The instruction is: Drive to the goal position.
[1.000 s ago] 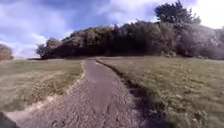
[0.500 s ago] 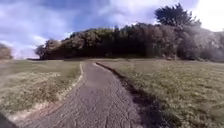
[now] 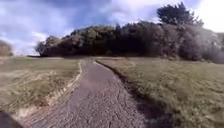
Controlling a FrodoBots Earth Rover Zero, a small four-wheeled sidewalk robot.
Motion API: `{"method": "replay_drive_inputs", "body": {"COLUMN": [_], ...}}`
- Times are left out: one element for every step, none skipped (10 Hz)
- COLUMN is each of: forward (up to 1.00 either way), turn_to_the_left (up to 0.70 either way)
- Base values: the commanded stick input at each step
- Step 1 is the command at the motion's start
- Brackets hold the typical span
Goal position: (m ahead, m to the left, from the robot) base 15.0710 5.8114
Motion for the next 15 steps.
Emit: {"method": "replay_drive_inputs", "body": {"forward": [0.7,0.7,0.7,0.7,0.7,0.7,0.7,0.7,0.7,0.7,0.7,0.7,0.7,0.7,0.7], "turn_to_the_left": [-0.34,-0.12,0.0,0.0,0.0,0.0,0.0,0.0,0.0,0.0,0.0,0.0,0.0,0.0,0.0]}}
